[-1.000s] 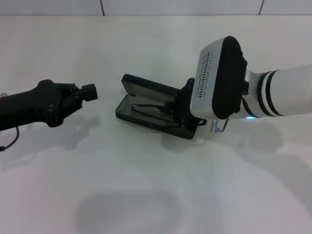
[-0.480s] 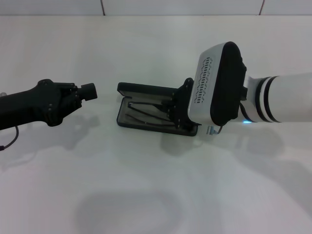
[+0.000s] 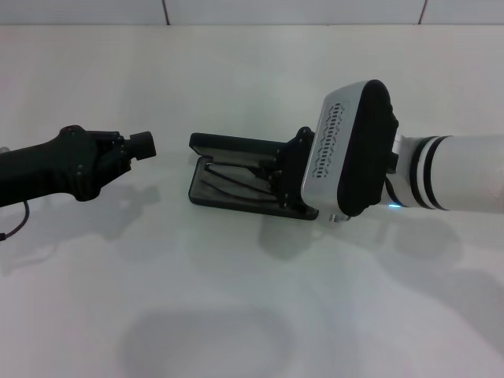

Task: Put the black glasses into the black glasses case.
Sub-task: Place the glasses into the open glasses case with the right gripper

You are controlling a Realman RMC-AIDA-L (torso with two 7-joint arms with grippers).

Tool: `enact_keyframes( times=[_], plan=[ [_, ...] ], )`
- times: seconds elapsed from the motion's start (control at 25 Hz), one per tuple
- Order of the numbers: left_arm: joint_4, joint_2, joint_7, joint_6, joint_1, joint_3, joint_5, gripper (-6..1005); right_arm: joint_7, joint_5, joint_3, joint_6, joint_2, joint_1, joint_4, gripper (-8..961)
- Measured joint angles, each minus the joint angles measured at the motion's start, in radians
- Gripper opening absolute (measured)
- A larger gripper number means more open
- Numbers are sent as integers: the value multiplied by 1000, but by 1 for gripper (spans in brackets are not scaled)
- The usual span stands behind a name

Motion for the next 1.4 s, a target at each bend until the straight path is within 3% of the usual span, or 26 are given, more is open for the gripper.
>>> enact_keyframes(
  times=[1.4],
  plan=[
    [-1, -4, -1, -4, -13, 3, 3, -1, 7, -65, 11, -14, 0, 29, 6, 110]
  ],
)
